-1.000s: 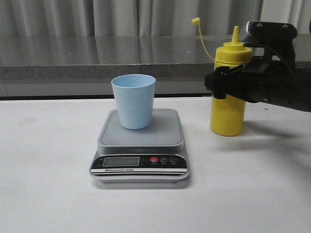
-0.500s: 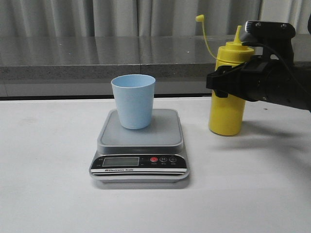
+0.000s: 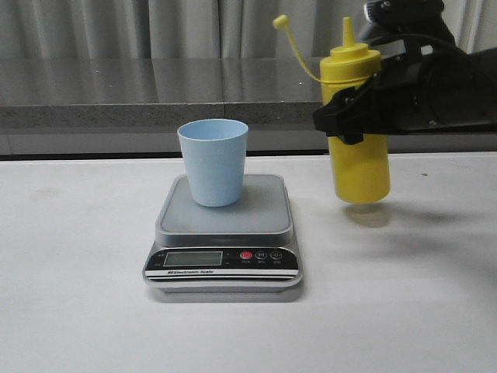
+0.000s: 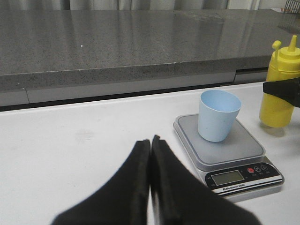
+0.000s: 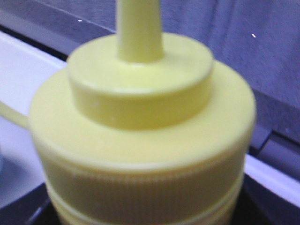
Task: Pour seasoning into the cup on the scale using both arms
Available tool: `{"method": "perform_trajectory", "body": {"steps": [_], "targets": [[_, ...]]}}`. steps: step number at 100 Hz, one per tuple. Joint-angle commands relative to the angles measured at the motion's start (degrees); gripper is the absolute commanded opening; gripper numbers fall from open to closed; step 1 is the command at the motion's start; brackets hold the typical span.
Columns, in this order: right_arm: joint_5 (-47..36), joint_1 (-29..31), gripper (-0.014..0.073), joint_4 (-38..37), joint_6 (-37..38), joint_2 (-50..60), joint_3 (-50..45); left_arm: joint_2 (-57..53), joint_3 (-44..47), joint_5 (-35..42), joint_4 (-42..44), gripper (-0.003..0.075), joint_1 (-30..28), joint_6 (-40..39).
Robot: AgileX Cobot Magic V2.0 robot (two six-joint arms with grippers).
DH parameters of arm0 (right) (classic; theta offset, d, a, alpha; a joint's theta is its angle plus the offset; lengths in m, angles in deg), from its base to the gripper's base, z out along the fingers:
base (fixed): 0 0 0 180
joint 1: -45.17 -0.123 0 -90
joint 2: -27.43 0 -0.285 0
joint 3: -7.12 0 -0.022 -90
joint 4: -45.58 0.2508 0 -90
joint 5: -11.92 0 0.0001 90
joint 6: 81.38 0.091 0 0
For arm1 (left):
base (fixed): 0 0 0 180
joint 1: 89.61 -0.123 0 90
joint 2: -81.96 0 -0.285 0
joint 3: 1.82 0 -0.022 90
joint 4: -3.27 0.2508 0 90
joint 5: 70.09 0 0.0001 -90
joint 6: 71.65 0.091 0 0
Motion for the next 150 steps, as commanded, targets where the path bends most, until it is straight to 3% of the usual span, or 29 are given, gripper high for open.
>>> {"method": "perform_trajectory", "body": {"steps": [1, 32, 70, 116, 150], "targets": [[0.7, -0.1, -0.0062, -9.1, -0.7, 5.4, 3.4, 0.5, -1.4, 4.1, -0.7, -0.0020, 0.0, -0.5], [20.5, -4.0, -0.0062, -26.1, 1.0, 9.1, 10.5, 0.5, -1.4, 4.1, -0.7, -0.0020, 0.0, -0.5], [36.2, -12.0, -0.0062, -47.5, 15.0, 9.1, 16.8, 0.5, -1.4, 4.1, -0.7, -0.0020, 0.0, -0.5], [50.3, -16.1, -0.0062, -55.1, 17.1, 9.1, 16.9, 0.5, -1.4, 4.1, -0.7, -0.0020, 0.0, -0.5], [57.4, -18.5, -0.0062, -67.4, 17.1, 8.3, 16.9, 0.5, -1.4, 4.1, -0.7, -0.0020, 0.0, -0.5]]}}
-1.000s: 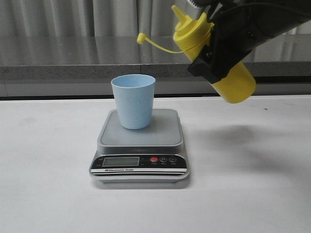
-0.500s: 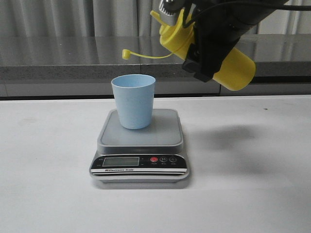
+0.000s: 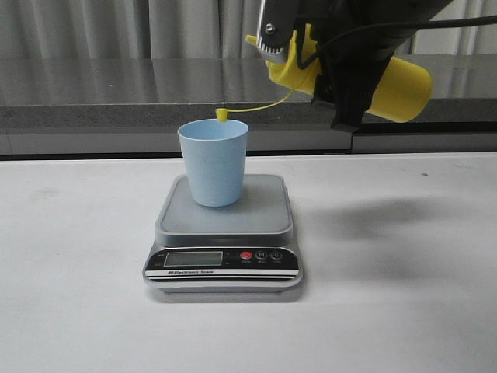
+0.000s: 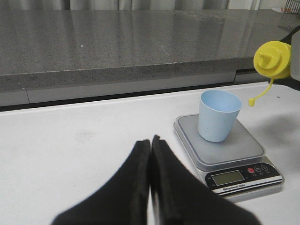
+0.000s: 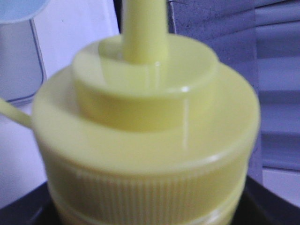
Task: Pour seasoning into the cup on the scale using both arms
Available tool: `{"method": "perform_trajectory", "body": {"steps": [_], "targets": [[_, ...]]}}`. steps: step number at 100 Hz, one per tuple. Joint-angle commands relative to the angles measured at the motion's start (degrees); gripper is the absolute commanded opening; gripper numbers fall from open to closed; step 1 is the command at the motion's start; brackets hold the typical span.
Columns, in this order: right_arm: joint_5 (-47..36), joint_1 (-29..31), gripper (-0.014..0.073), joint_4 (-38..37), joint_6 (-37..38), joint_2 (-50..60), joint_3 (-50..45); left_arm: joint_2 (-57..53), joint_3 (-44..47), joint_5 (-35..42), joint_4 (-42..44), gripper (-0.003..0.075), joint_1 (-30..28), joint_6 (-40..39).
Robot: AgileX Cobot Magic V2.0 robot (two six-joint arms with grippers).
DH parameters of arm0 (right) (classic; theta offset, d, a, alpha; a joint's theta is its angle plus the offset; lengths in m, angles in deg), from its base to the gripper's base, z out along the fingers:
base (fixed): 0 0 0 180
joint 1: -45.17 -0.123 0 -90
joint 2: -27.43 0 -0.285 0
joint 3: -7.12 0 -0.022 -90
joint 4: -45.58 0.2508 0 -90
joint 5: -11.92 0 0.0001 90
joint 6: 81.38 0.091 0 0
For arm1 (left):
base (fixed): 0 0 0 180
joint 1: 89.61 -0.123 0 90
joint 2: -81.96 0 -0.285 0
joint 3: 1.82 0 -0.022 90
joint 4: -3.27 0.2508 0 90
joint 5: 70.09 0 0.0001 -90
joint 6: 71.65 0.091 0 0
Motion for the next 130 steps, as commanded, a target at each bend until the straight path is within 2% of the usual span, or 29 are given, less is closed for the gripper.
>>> {"method": "perform_trajectory", "body": {"steps": [1, 18, 39, 75, 130], "targets": [[2.6, -0.4, -0.0062, -5.4, 0.0, 2.0, 2.0, 0.5, -1.4, 4.1, -0.7, -0.0020, 0.0, -0.5], [4.1, -1.2, -0.0062, -12.7, 0.0, 1.0, 2.0, 0.5, -1.4, 4.1, -0.7, -0.0020, 0.0, -0.5], [6.6, -1.3, -0.0062, -16.9, 0.0, -0.4, 2.0, 0.5, -1.4, 4.1, -0.7, -0.0020, 0.0, -0.5], [12.8, -1.3, -0.0062, -16.9, -2.4, -4.5, 2.2, 0.5, -1.4, 4.1, -0.7, -0.0020, 0.0, -0.5], [12.7, -2.8, -0.0062, -16.9, -8.1, -5.6, 4.4, 0.5, -1.4, 4.1, -0.7, -0.0020, 0.0, -0.5]]}}
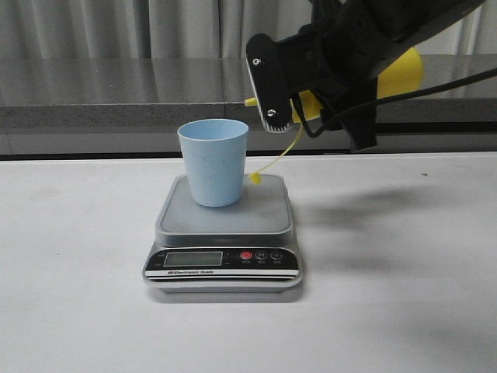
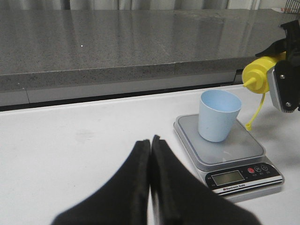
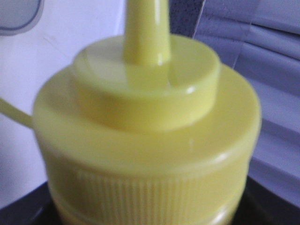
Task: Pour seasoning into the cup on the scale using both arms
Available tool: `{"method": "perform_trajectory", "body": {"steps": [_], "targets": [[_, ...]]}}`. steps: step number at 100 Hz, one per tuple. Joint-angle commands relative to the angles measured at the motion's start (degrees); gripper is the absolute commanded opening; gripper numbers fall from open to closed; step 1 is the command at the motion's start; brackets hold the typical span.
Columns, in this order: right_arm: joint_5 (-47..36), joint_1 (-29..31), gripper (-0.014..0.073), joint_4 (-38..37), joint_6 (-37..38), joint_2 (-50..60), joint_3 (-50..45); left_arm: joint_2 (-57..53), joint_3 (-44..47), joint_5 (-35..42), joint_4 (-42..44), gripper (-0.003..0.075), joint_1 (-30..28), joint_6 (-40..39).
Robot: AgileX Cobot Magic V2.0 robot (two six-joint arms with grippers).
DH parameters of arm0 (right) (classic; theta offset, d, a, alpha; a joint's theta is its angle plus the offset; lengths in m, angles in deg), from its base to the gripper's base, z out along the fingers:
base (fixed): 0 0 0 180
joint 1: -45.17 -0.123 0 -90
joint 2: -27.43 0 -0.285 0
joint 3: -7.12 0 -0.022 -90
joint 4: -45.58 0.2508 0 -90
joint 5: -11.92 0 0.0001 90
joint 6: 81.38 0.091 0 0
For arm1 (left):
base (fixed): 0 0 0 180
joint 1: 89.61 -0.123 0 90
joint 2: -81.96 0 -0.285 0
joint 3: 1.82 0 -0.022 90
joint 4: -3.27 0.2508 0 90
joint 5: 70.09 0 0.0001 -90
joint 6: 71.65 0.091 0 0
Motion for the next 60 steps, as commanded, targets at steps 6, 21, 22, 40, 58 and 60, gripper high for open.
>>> {"method": "perform_trajectory", "body": {"steps": [6, 21, 22, 40, 58, 60], "targets": [[3.1, -0.8, -0.0062, -2.4, -1.4, 1.6, 2.9, 0.5, -1.4, 4.1, -0.7, -0.0020, 0.0, -0.5], [3.8, -1.7, -0.0062, -2.4, -4.9, 0.5, 3.7, 0.5, -1.4, 4.1, -0.7, -0.0020, 0.0, -0.5], [3.9, -1.7, -0.0062, -2.4, -5.3, 0.4, 3.7, 0.5, -1.4, 4.1, -0.7, -0.0020, 0.0, -0.5], [4.5, -1.9, -0.0062, -2.4, -6.1, 0.1, 3.7, 0.5, -1.4, 4.1, -0.7, -0.0020, 0.0, -0.5], [4.5, -1.9, -0.0062, -2.1, -4.7, -0.1, 3.7, 0.5, -1.4, 4.1, -0.7, -0.0020, 0.0, -0.5], [4.5, -1.9, -0.0062, -1.9, -4.1, 0.0, 3.7, 0.5, -1.4, 4.1, -0.7, -0.0020, 0.0, -0.5]]}}
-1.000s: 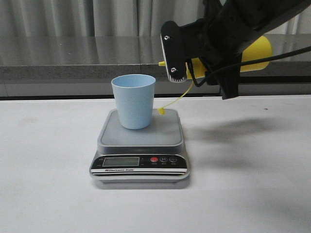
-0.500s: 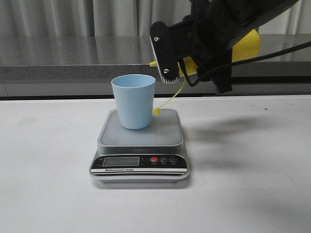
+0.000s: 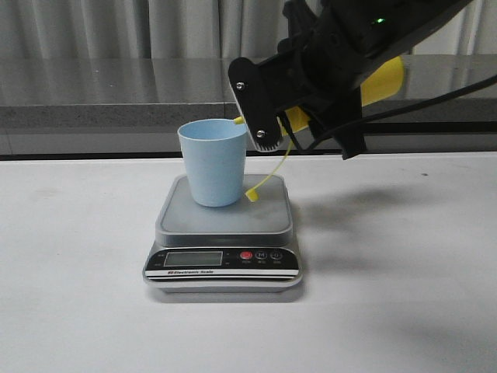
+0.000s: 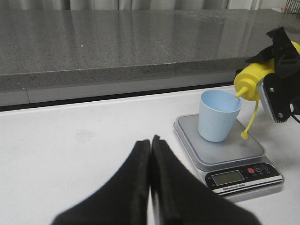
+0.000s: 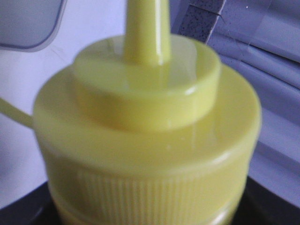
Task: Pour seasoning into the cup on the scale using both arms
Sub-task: 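Tilt the yellow bottle back upright away from the cup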
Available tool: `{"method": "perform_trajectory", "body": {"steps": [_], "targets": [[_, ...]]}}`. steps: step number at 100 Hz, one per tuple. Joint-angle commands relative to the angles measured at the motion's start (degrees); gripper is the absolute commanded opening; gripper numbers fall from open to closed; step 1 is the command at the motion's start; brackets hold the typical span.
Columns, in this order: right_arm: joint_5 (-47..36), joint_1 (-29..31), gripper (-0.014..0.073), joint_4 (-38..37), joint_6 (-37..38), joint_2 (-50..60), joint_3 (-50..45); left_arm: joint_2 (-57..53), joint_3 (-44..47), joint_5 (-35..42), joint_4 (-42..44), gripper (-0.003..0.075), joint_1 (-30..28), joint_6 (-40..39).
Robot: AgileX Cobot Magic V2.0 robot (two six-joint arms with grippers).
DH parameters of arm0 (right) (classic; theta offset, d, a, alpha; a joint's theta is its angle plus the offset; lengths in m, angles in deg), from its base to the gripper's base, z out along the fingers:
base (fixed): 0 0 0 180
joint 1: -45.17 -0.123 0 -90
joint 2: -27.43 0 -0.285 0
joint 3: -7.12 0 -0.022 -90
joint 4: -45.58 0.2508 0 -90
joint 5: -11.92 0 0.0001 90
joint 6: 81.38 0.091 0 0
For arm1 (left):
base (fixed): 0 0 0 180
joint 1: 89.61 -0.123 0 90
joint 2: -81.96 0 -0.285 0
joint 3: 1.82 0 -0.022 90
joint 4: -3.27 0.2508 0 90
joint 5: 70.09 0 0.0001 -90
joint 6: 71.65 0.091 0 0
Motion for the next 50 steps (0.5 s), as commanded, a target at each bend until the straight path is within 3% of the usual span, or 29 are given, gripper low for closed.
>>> {"method": "perform_trajectory", "body": {"steps": [1, 11, 28, 50], "targets": [[2.9, 0.1, -0.0062, -1.6, 1.6, 2.9, 2.0, 0.5, -1.4, 4.1, -0.7, -0.0020, 0.0, -0.5], [2.0, 0.1, -0.0062, 1.6, 5.4, 3.8, 2.0, 0.5, -1.4, 4.1, -0.7, -0.0020, 0.0, -0.5], [-6.2, 0.8, -0.0062, 11.5, 8.9, 8.2, 2.0, 0.5, -1.4, 4.1, -0.7, -0.0020, 0.0, -0.5], [-11.5, 4.3, -0.0059, 34.6, 8.9, 14.1, 2.0, 0.5, -1.4, 4.1, -0.7, -0.0020, 0.0, -0.5]]}}
